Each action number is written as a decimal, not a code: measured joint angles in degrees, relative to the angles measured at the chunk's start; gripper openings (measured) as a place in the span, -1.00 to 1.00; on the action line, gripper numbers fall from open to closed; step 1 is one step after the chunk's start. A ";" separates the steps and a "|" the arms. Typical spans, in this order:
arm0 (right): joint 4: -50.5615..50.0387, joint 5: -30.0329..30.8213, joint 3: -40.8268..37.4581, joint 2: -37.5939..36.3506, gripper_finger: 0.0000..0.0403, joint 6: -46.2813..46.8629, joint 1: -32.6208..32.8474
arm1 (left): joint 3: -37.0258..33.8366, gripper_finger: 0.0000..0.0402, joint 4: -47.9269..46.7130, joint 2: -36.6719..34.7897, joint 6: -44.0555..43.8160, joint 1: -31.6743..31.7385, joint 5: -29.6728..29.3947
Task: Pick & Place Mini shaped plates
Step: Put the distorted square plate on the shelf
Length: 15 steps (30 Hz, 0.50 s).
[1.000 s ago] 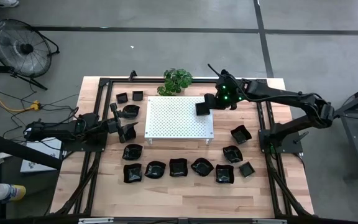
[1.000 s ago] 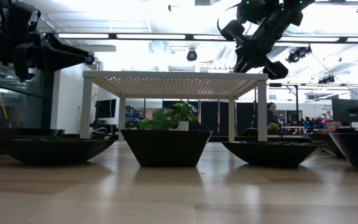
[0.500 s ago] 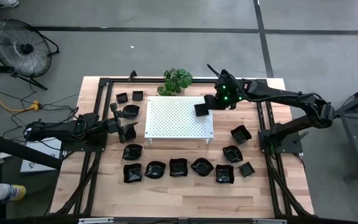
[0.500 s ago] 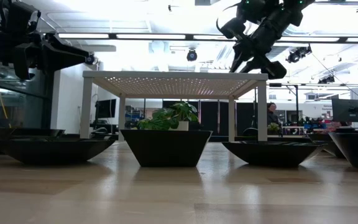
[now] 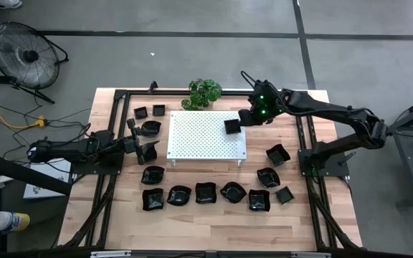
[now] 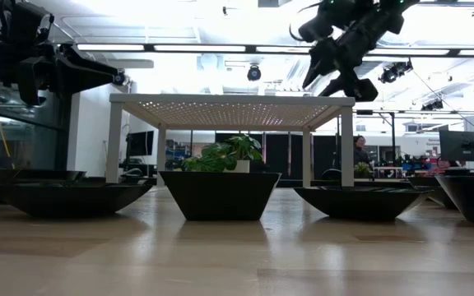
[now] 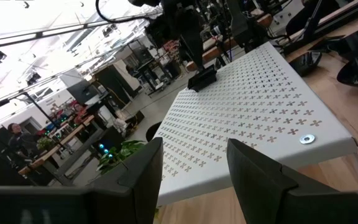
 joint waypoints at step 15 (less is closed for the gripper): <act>-18.58 3.74 0.00 -8.01 -0.21 -13.46 -0.51 | 0.00 -0.13 0.00 0.02 0.00 0.00 0.00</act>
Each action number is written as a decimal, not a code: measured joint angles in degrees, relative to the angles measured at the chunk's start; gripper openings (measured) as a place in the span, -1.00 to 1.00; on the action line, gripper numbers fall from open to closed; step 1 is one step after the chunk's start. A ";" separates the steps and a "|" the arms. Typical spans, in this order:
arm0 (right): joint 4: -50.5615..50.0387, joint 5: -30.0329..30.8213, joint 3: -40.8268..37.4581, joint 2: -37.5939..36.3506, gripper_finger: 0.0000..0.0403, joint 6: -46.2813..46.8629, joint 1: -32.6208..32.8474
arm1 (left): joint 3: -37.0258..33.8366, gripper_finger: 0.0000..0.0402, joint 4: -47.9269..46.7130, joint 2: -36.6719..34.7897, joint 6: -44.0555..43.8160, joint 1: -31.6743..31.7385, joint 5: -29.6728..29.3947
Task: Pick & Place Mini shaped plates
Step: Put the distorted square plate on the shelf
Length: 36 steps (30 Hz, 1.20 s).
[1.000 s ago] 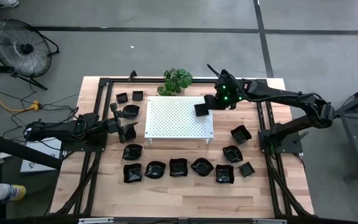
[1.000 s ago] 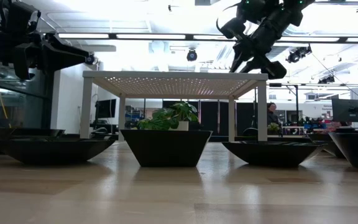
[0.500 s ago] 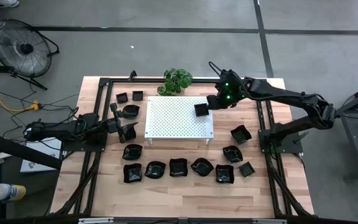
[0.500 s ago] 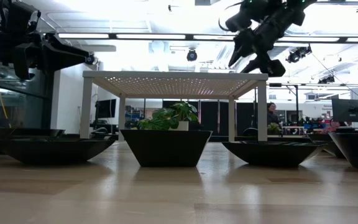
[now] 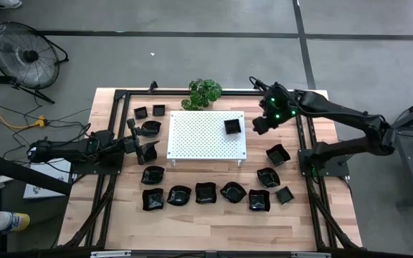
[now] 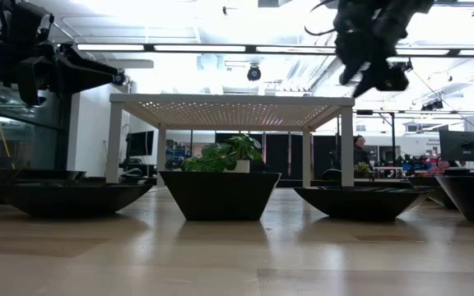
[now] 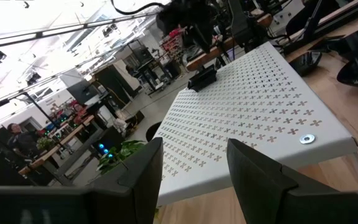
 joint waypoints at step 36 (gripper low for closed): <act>-8.27 3.76 -26.54 -16.16 -0.24 5.09 0.07 | 0.00 -0.13 0.00 -0.02 0.00 -0.01 -0.02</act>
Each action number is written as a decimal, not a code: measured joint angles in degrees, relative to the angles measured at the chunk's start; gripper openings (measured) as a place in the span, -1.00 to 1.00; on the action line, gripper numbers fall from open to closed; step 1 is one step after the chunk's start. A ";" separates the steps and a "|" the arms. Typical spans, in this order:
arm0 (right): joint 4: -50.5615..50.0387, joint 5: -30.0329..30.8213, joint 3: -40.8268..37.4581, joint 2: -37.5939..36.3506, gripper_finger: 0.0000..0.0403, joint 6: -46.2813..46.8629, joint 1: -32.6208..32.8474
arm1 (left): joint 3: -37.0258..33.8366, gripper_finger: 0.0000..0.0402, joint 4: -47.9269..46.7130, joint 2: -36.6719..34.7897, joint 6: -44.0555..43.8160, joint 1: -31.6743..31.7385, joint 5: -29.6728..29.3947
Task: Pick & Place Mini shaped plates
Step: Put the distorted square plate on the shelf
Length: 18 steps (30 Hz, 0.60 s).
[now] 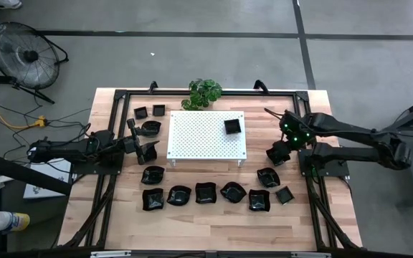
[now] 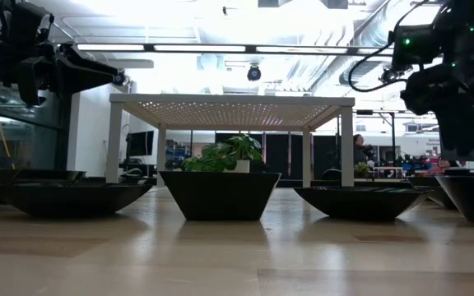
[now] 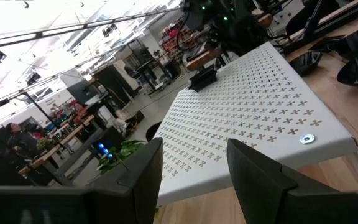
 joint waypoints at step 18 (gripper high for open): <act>3.25 6.15 -0.10 9.12 -0.22 -1.71 0.00 | 0.00 -0.13 0.00 0.01 0.00 0.01 0.02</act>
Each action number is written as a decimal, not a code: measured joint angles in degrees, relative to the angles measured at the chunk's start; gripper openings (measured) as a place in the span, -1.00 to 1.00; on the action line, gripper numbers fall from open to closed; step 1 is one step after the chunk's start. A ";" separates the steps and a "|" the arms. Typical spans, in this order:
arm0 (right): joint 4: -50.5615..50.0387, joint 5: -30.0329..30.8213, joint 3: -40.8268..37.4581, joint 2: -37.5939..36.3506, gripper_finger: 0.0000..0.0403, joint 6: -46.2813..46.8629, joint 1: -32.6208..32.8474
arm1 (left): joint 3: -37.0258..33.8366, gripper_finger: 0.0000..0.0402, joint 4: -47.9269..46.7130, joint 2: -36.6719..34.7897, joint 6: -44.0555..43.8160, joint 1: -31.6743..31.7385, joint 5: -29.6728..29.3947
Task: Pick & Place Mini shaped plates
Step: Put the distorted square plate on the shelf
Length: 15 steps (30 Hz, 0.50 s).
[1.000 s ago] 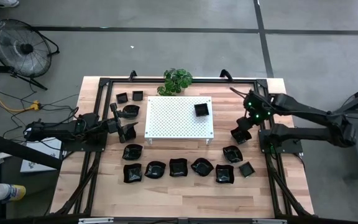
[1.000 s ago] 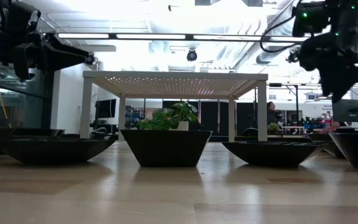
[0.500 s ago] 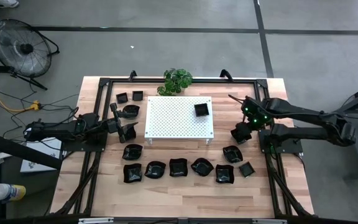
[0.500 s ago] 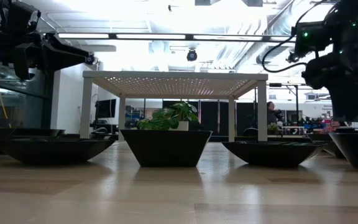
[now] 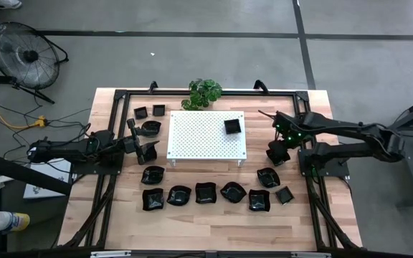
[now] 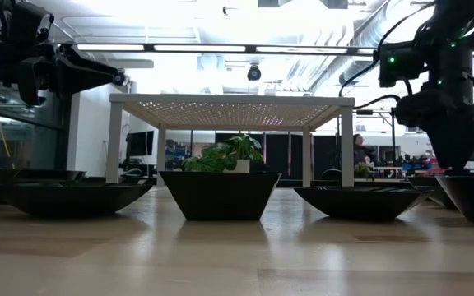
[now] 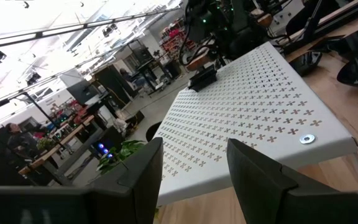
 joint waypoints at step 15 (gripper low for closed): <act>-0.12 -3.24 5.98 0.39 -0.23 -14.11 0.00 | 0.00 -0.13 0.00 -0.01 0.00 0.00 -0.02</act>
